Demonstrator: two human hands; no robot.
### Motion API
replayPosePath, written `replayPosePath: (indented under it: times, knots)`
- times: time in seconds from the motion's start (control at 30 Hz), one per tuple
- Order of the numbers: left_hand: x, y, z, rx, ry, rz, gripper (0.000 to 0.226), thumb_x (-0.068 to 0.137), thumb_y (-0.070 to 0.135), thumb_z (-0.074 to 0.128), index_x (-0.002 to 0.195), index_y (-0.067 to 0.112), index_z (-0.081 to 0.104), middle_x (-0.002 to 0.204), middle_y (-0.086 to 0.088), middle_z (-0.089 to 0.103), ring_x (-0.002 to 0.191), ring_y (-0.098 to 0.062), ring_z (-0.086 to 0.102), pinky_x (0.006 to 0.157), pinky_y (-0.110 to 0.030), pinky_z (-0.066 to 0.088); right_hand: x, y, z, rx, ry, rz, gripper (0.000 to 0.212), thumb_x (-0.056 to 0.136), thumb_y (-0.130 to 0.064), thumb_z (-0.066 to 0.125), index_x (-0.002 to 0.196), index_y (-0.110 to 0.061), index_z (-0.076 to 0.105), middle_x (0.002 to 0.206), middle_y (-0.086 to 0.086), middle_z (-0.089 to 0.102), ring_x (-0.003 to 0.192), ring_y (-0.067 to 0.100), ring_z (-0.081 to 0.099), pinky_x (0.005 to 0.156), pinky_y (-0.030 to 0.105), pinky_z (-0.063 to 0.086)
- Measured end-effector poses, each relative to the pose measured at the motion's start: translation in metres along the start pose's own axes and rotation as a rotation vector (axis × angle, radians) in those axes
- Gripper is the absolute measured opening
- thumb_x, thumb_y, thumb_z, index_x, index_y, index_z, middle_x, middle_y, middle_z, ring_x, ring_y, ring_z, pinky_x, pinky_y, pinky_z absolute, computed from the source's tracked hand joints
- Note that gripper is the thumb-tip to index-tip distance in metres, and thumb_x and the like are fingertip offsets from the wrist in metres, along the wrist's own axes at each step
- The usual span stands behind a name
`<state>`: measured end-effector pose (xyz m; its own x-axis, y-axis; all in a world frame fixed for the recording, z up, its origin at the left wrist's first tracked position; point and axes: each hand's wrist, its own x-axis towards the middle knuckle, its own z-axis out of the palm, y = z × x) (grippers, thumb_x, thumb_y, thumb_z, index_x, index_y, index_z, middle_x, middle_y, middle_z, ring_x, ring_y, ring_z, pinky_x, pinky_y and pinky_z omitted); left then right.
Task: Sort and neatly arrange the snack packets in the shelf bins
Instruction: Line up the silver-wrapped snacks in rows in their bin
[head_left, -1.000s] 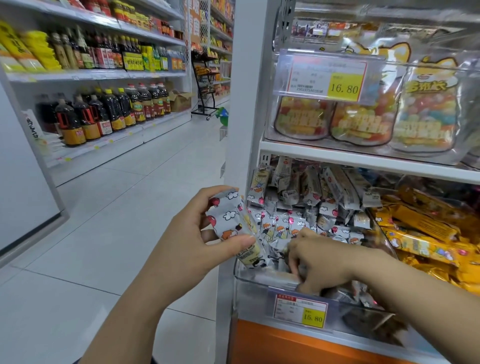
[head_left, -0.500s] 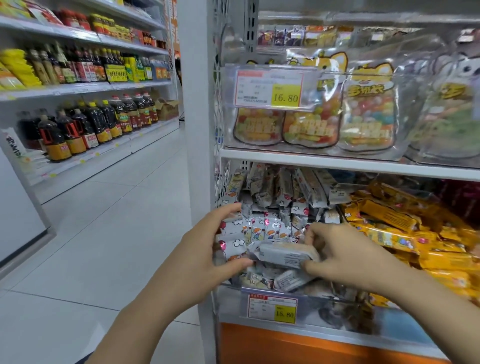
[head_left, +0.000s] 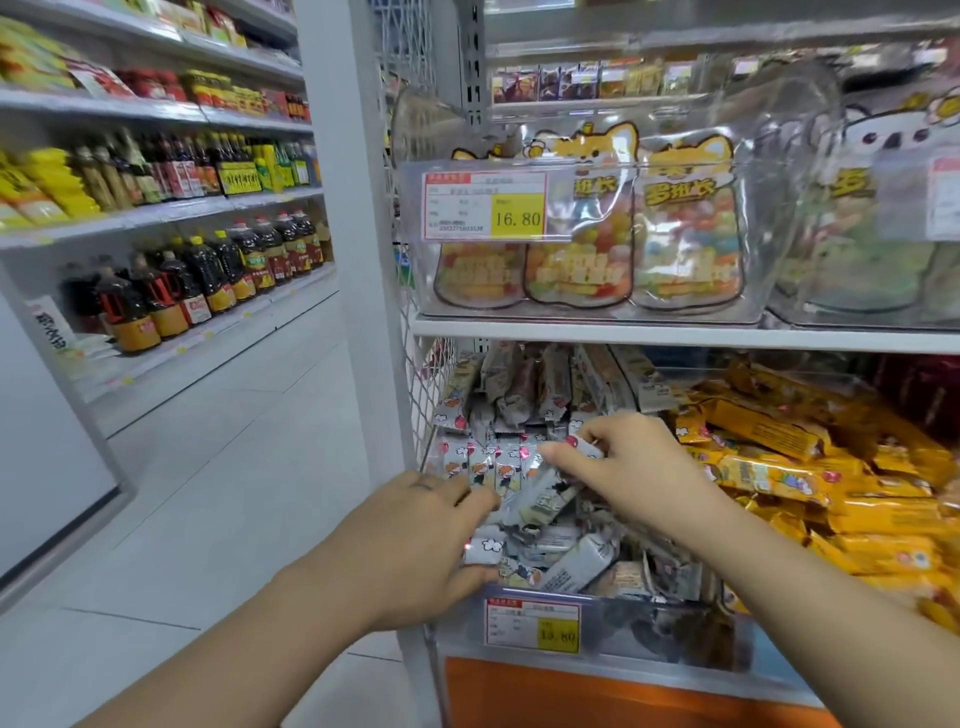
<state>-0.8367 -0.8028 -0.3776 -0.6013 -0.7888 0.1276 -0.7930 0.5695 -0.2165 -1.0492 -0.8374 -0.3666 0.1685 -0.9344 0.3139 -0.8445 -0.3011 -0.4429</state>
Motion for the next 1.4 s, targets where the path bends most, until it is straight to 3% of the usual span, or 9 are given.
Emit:
replayPosePath:
  times: [0.13,0.37,0.6,0.73,0.8,0.93,1.1,1.27,1.4]
  knots:
    - [-0.001,-0.007,-0.009,0.15,-0.034,0.054,0.062,0.083,0.06,0.015,0.122,0.021,0.044,0.114,-0.003,0.059,0.102,-0.023,0.056,0.102,-0.034,0.03,0.008,-0.006,0.0,0.056,-0.01,0.009,0.06,0.082,-0.061,0.053,0.059,-0.012,0.026,0.055,0.003,0.018,0.048,0.015,0.021,0.048,0.026,0.014]
    - [0.017,-0.014,-0.012,0.315,-0.297,0.131,0.029,0.089,0.032,0.048,0.115,0.019,0.052,0.108,-0.004,0.063,0.096,-0.024,0.058,0.096,-0.036,0.031,0.012,-0.01,0.006,0.136,0.03,0.025,0.063,0.082,-0.059,0.056,0.075,0.003,0.058,0.054,0.006,0.034,0.047,0.015,0.032,0.045,0.019,0.028]
    - [0.035,-0.004,-0.002,0.43,-0.501,0.105,0.029,0.092,0.016,0.052,0.121,0.017,0.052,0.107,-0.002,0.063,0.101,-0.023,0.054,0.097,-0.037,0.028,0.019,-0.017,0.028,0.189,-0.025,0.092,0.047,0.083,-0.057,0.058,0.059,-0.021,0.04,0.051,-0.006,0.029,0.042,0.009,0.028,0.044,0.024,0.021]
    - [0.022,-0.009,0.0,0.448,-0.402,0.122,0.037,0.091,0.013,0.052,0.127,0.015,0.048,0.118,-0.006,0.06,0.112,-0.027,0.052,0.108,-0.038,0.02,0.025,-0.023,0.049,0.213,-0.061,0.111,0.045,0.082,-0.059,0.057,0.094,-0.016,0.062,0.05,-0.008,0.035,0.041,0.005,0.031,0.042,0.023,0.023]
    - [0.015,-0.009,-0.002,0.448,-0.344,0.119,0.04,0.091,0.01,0.047,0.131,0.011,0.043,0.122,-0.01,0.056,0.116,-0.029,0.05,0.113,-0.04,0.012,0.028,-0.025,0.059,0.213,-0.058,0.091,0.049,0.081,-0.06,0.058,0.103,-0.016,0.062,0.05,-0.007,0.04,0.042,0.006,0.035,0.042,0.024,0.026]
    - [0.006,-0.01,-0.008,0.372,-0.258,0.095,0.04,0.091,0.014,0.045,0.131,0.012,0.04,0.126,-0.012,0.051,0.121,-0.028,0.045,0.116,-0.039,-0.001,0.035,-0.032,0.07,0.194,-0.11,0.036,0.044,0.083,-0.055,0.06,0.101,-0.015,0.062,0.061,-0.009,0.044,0.061,0.014,0.048,0.055,0.029,0.035]
    - [-0.001,-0.009,-0.022,0.327,-0.206,0.104,0.052,0.085,0.025,0.052,0.133,0.014,0.035,0.132,-0.012,0.045,0.126,-0.027,0.039,0.114,-0.044,-0.011,0.039,-0.034,0.076,0.189,-0.21,-0.113,0.029,0.087,-0.043,0.06,0.076,-0.019,0.049,0.07,-0.005,0.043,0.071,0.016,0.045,0.057,0.029,0.029]
    - [-0.008,-0.022,-0.019,0.304,0.048,0.195,0.057,0.04,0.033,0.078,0.094,0.019,0.066,0.087,0.0,0.071,0.086,-0.019,0.068,0.104,-0.055,0.026,0.039,-0.03,0.078,0.28,-0.204,-0.138,0.035,0.088,-0.042,0.059,0.062,-0.028,0.041,0.059,-0.006,0.043,0.054,0.006,0.037,0.052,0.026,0.027]
    - [-0.007,-0.024,-0.011,0.318,0.13,0.131,0.059,0.043,0.027,0.085,0.097,0.011,0.069,0.083,-0.006,0.072,0.088,-0.025,0.07,0.11,-0.06,0.019,0.04,-0.026,0.081,0.353,-0.201,-0.127,0.035,0.09,-0.042,0.057,0.065,-0.017,0.054,0.058,-0.004,0.044,0.054,0.008,0.038,0.053,0.029,0.028]
